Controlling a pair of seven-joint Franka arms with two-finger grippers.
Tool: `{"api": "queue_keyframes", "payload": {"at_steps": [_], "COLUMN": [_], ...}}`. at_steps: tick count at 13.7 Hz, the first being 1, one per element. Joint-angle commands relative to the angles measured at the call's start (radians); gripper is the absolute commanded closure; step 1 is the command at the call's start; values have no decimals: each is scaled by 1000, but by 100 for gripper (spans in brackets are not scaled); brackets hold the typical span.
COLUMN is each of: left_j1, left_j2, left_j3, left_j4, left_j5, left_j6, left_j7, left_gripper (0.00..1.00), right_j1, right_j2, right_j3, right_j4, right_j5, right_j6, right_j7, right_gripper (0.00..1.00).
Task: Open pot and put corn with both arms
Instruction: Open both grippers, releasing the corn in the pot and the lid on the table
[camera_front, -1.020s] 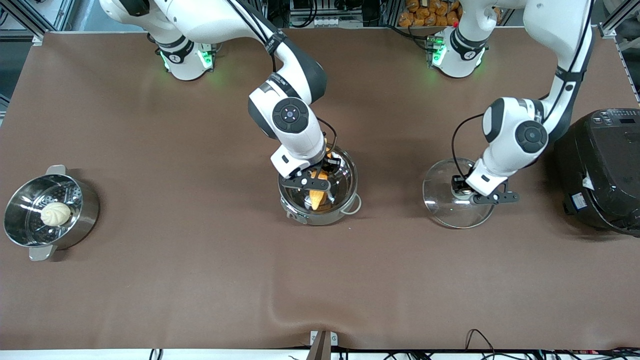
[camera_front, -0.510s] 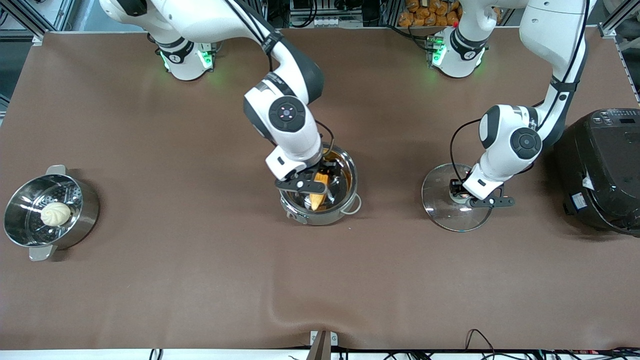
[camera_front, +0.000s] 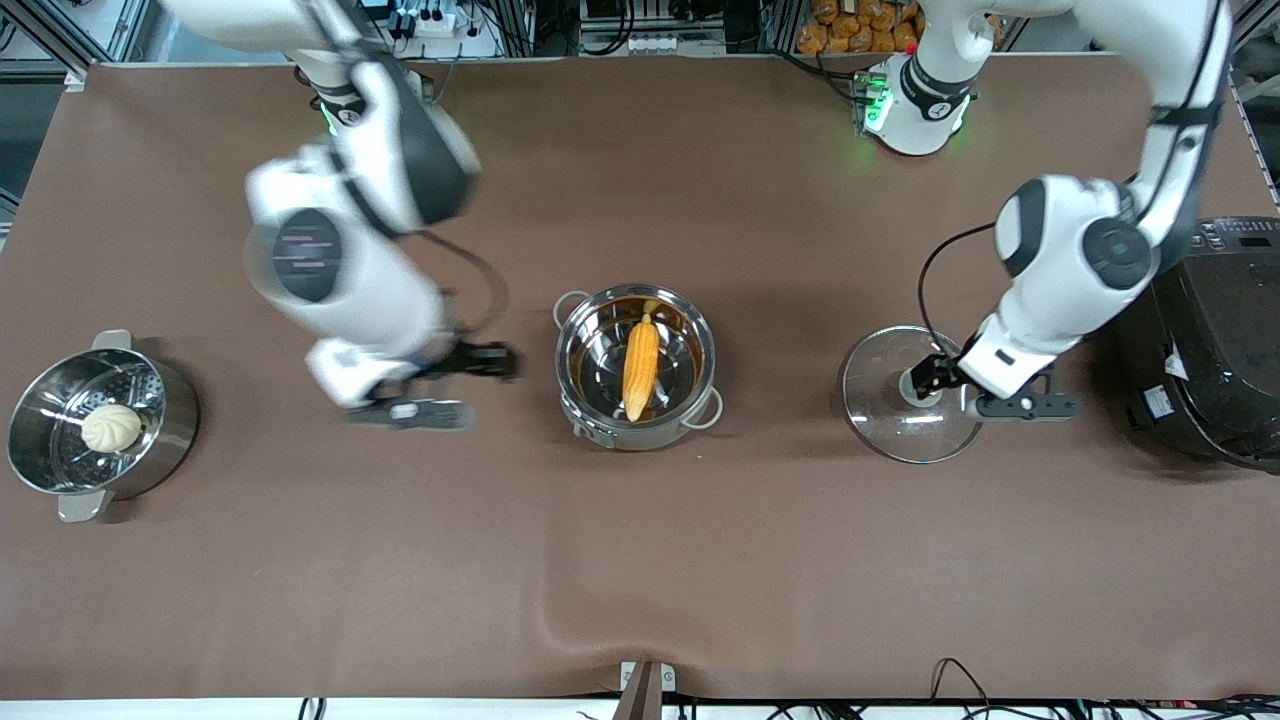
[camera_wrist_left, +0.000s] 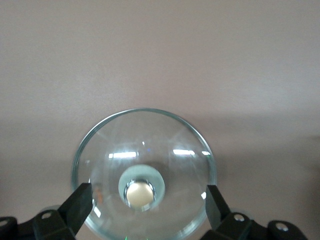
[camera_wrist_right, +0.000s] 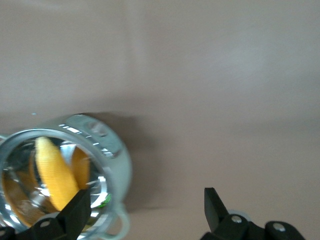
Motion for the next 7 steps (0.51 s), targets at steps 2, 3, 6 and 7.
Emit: {"api": "queue_keyframes", "payload": {"at_steps": [2, 3, 6, 7], "left_j1": [-2, 1, 12, 12], "left_j2": [3, -1, -69, -96], "left_j3": [-20, -20, -14, -11], "left_j4": [334, 361, 365, 370], "left_j5": [9, 11, 9, 11], "left_j6": [-480, -525, -549, -574], "left_j7": [-27, -32, -46, -55], "left_gripper": [0, 0, 0, 0], "right_j1": [-171, -193, -268, -285], "right_j2": [-242, -285, -386, -394], "right_j3": [24, 24, 23, 23], "right_j4": [-235, -278, -330, -314], "right_j5": [-2, -2, -40, -73], "right_j6": [2, 7, -62, -125], "right_j7": [-150, -186, -242, -316], "right_gripper": [0, 0, 0, 0]}}
